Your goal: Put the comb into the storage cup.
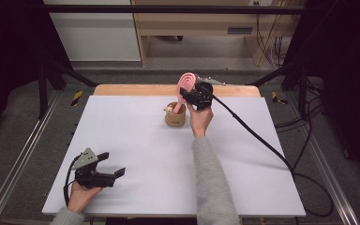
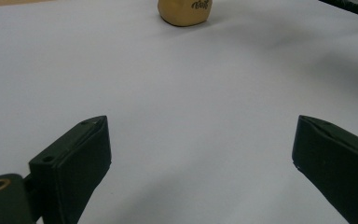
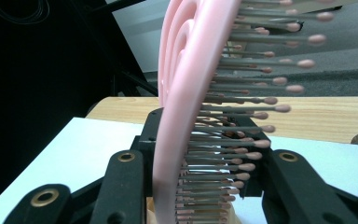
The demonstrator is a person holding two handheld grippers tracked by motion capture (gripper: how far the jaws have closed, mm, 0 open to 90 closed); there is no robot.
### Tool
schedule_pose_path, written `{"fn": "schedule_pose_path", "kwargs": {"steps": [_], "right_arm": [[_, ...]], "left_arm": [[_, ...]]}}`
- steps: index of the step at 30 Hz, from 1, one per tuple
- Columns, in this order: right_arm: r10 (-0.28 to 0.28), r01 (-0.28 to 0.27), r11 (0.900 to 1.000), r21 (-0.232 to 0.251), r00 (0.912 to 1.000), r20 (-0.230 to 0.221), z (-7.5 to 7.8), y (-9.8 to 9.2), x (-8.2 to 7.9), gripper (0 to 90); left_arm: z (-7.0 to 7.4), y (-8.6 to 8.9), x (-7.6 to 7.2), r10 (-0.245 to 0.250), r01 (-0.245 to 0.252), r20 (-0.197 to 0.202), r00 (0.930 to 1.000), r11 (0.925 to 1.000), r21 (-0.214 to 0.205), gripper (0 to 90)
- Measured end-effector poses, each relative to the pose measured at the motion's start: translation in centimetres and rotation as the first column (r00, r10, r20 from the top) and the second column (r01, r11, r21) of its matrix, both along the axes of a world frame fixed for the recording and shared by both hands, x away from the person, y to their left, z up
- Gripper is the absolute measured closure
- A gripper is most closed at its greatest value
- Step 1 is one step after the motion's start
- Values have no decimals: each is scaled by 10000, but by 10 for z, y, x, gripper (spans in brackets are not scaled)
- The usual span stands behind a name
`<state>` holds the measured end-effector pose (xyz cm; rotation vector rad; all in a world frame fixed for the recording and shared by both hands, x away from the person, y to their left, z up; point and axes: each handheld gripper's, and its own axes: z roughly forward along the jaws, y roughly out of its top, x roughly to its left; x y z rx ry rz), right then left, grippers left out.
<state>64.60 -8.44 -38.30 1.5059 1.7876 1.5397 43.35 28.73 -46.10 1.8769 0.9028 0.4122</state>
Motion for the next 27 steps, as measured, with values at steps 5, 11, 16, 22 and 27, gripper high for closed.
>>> {"fn": "schedule_pose_path", "kwargs": {"steps": [5,11,16,22,27], "right_arm": [[-24,24,10000,-36,10000,24,0,0,-1,626],[-61,61,10000,-20,10000,35,-1,-1,0,625],[-165,168,9992,354,9998,-66,-5,-9,1,624],[-258,268,9977,620,9995,-174,-10,-18,1,619],[-327,339,9968,721,9993,-182,-12,-21,1,616]], "left_arm": [[0,0,0,1,-1,5,10000,10000,8,46],[0,0,0,1,-1,1,10000,10000,12,46],[0,0,0,-5,5,-5,10000,10000,23,46],[0,-1,0,-5,5,-6,10000,10000,56,46],[0,-1,0,-18,18,-12,10000,10000,54,46]]}}
